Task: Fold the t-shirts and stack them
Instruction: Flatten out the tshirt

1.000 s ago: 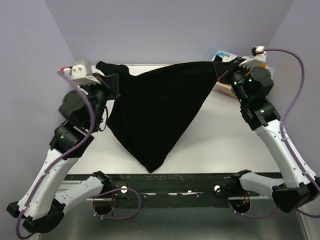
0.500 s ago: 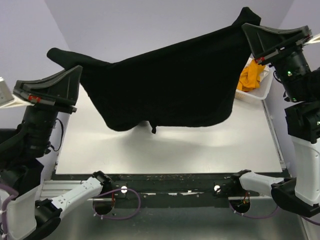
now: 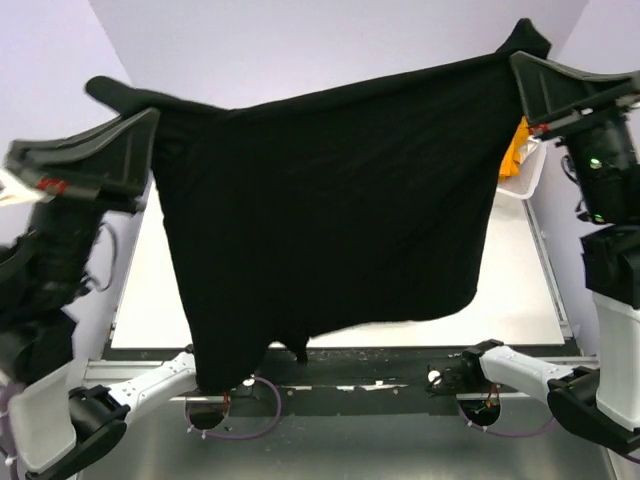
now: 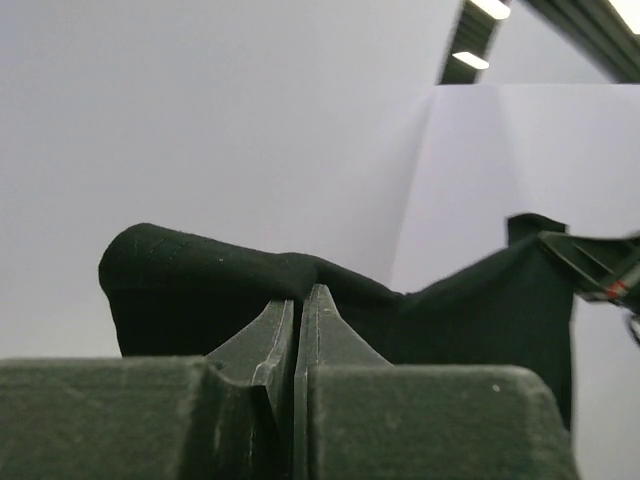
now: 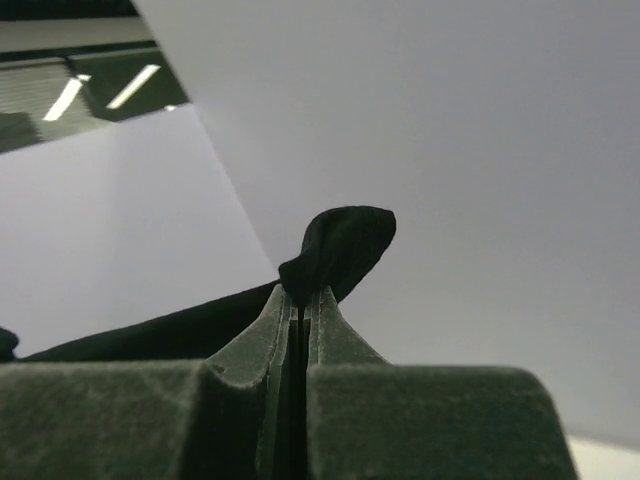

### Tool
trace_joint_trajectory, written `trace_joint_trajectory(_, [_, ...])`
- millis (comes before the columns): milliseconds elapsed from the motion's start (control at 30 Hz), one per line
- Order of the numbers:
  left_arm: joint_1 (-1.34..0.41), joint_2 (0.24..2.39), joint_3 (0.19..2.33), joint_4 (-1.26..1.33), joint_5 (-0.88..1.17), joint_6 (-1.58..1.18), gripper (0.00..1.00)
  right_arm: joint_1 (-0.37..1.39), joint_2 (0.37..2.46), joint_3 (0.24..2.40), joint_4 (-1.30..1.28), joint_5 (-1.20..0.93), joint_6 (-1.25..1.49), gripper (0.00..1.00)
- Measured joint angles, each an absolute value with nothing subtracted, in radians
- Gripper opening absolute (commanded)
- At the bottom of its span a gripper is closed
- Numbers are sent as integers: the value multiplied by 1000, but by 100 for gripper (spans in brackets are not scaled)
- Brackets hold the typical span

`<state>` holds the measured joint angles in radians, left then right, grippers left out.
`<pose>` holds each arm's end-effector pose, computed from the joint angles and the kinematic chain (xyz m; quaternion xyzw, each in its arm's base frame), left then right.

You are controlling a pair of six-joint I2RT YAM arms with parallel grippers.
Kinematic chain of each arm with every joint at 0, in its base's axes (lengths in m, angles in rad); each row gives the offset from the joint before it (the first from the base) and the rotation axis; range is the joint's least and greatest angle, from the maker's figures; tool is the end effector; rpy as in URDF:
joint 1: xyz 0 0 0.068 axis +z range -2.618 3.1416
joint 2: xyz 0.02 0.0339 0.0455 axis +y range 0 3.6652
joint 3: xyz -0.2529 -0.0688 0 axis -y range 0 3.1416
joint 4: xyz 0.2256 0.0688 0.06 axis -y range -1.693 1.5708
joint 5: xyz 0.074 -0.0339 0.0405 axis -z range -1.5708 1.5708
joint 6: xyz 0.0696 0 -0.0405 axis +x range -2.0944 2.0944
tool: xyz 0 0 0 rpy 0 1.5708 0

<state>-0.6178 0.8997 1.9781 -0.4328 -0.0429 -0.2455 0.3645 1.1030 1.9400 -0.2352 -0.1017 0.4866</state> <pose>0.0271 -0.0156 0.6251 0.0637 0.4420 -0.3656 0.8166 0.1195 0.0531 0.6280 -0.0165 0.4670 0.3864 0.7952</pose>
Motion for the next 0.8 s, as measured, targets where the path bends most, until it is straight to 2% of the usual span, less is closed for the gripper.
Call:
trace_joint_trajectory(133, [-619, 957, 1835, -355, -216, -190, 0, 364, 1111, 1775, -216, 68, 458, 1])
trace_joint_trajectory(233, [-603, 1076, 1723, -289, -361, -163, 0, 364, 1150, 1575, -157, 215, 441, 1])
trace_joint_trajectory(400, [-489, 1466, 1623, -281, -445, -214, 0, 360, 1357, 1263, -19, 364, 426, 1])
trace_joint_trajectory(467, [-451, 1631, 1625, -302, -451, -238, 4, 360, 1494, 1204, 6, 399, 425, 7])
trace_joint_trajectory(567, [-404, 1906, 1731, -419, -448, -277, 46, 360, 1707, 1210, 38, 449, 414, 36])
trace_joint_trajectory(600, [-393, 1998, 1806, -475, -448, -294, 56, 360, 1784, 1237, 37, 470, 410, 48])
trace_joint_trajectory(633, [-383, 2077, 1876, -520, -449, -308, 63, 360, 1855, 1269, 29, 487, 410, 92])
trace_joint_trajectory(667, [-377, 2130, 1935, -556, -451, -319, 73, 360, 1914, 1303, 20, 501, 411, 100])
trace_joint_trajectory(700, [-373, 2176, 1982, -588, -453, -324, 98, 360, 1957, 1329, 13, 511, 415, 100])
trace_joint_trajectory(800, [-368, 2193, 2006, -640, -452, -340, 99, 360, 1992, 1346, 3, 526, 401, 100])
